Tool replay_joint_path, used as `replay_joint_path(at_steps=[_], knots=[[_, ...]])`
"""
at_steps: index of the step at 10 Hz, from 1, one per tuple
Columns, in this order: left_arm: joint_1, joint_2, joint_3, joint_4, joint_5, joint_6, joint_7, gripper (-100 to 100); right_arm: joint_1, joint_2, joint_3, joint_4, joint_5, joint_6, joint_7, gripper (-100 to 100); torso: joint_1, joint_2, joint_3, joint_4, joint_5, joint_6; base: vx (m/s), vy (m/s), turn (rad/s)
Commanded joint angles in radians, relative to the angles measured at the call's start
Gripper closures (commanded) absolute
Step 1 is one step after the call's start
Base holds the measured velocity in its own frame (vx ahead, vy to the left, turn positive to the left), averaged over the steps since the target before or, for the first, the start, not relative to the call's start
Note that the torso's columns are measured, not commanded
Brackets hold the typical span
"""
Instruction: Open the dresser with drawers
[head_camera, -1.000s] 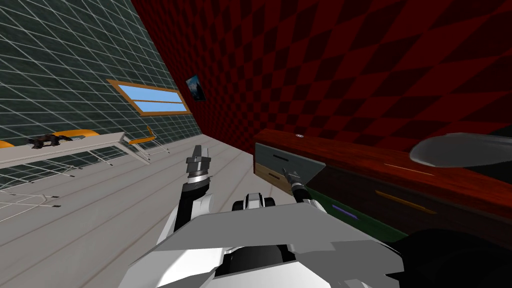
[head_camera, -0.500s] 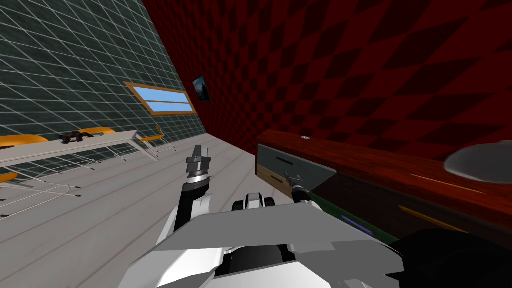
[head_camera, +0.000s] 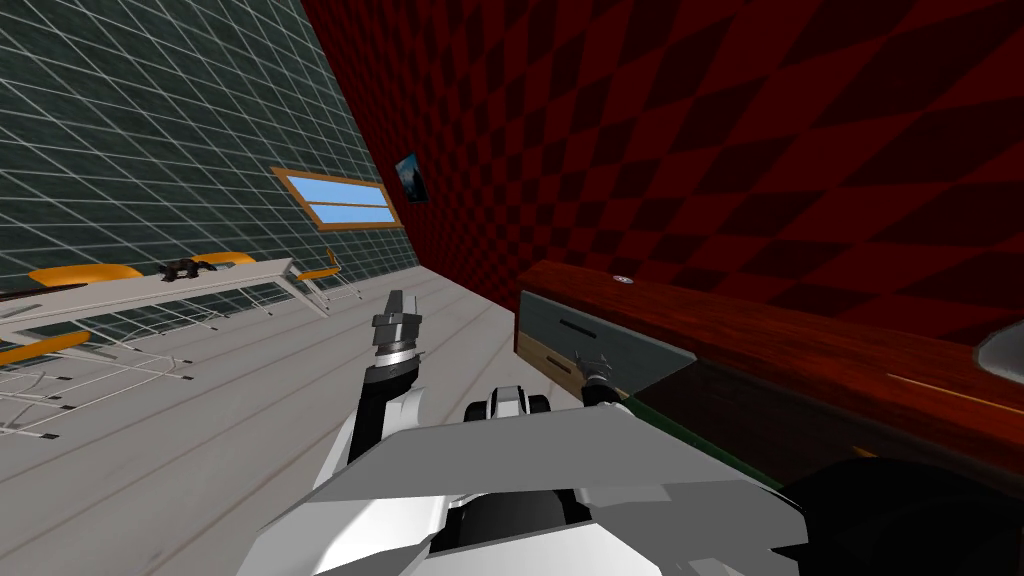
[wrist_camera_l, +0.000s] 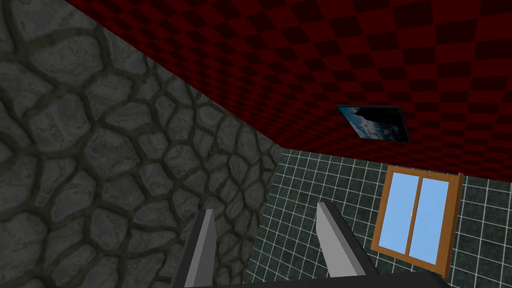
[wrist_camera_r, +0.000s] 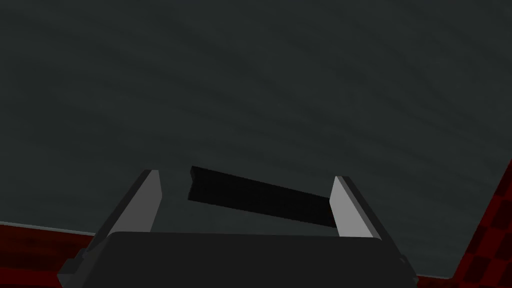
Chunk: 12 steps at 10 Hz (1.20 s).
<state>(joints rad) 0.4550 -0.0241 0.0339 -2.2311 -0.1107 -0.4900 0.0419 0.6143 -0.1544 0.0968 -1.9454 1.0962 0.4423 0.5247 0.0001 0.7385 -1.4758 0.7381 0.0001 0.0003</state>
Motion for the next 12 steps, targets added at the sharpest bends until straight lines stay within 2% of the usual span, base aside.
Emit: replay_joint_path(at_steps=[1, 2, 3, 4, 5, 6, 7, 8, 9, 10, 11, 12], knots=[[0.0, 0.0, 0.0, 0.0, 0.0, 0.0, 0.0, 0, -0.008, -0.004, 0.012, 0.024, 0.06, 0.066, 0.037, -100, 0.0, -0.001, 0.0, 0.0, 0.0, -0.001, 0.047, -0.003, 0.057], [0.0, 0.0, 0.0, 0.0, 0.0, 0.0, 0.0, 0, -0.015, -0.004, 0.022, 0.045, 0.098, 0.103, 0.066, -100, 0.0, 0.0, 0.0, 0.0, 0.0, 0.0, 0.054, 0.007, 0.105], [0.0, 0.0, 0.0, 0.0, 0.0, 0.0, 0.0, 0, -0.015, -0.004, 0.022, 0.045, 0.111, 0.111, 0.066, -100, 0.0, -0.001, 0.0, 0.0, 0.0, 0.0, 0.045, 0.007, 0.055], [0.0, 0.0, 0.0, 0.0, 0.0, 0.0, 0.0, 0, -0.023, -0.004, 0.033, 0.067, 0.145, 0.152, 0.094, -100, 0.0, 0.0, 0.0, 0.0, 0.0, 0.0, 0.043, 0.004, 0.095], [0.0, 0.0, 0.0, 0.0, 0.0, 0.0, 0.0, 0, -0.023, -0.004, 0.033, 0.067, 0.161, 0.156, 0.094, -100, 0.0, 0.0, 0.0, 0.0, 0.0, 0.0, 0.038, 0.002, 0.055], [0.0, 0.0, 0.0, 0.0, 0.0, 0.0, 0.0, 0, -0.032, -0.005, 0.044, 0.089, 0.196, 0.199, 0.121, -100, 0.0, 0.0, 0.0, 0.0, 0.0, 0.0, 0.044, 0.001, 0.082], [0.0, 0.0, 0.0, 0.0, 0.0, 0.0, 0.0, 0, -0.032, -0.005, 0.044, 0.089, 0.209, 0.199, 0.121, -100, 0.0, -0.001, 0.0, 0.0, 0.0, 0.0, 0.037, 0.005, 0.055], [0.0, 0.0, 0.0, 0.0, 0.0, 0.0, 0.0, 0, -0.042, -0.005, 0.055, 0.11, 0.243, 0.24, 0.147, -100, 0.0, 0.0, 0.0, 0.0, 0.0, 0.0, 0.047, 0.007, 0.091], [0.0, 0.0, 0.0, 0.0, 0.0, 0.0, 0.0, 0, -0.042, -0.005, 0.055, 0.11, 0.256, 0.24, 0.147, -100, 0.0, -0.001, 0.0, 0.0, 0.0, 0.0, 0.04, 0.003, 0.057], [0.0, 0.0, 0.0, 0.0, 0.0, 0.0, 0.0, 0, -0.051, -0.005, 0.066, 0.131, 0.292, 0.279, 0.171, -100, 0.0, 0.0, 0.0, 0.0, 0.0, 0.0, 0.039, 0.008, 0.094], [0.0, 0.0, 0.0, 0.0, 0.0, 0.0, 0.0, 0, -0.051, -0.005, 0.066, 0.131, 0.301, 0.279, 0.171, -100, 0.0, 0.0, 0.0, 0.0, 0.0, 0.0, 0.029, 0.005, 0.039], [0.0, 0.0, 0.0, 0.0, 0.0, 0.0, 0.0, 0, -0.061, -0.004, 0.077, 0.151, 0.341, 0.317, 0.195, -100, 0.0, 0.0, 0.0, 0.0, 0.0, 0.0, 0.033, 0.006, 0.082]])
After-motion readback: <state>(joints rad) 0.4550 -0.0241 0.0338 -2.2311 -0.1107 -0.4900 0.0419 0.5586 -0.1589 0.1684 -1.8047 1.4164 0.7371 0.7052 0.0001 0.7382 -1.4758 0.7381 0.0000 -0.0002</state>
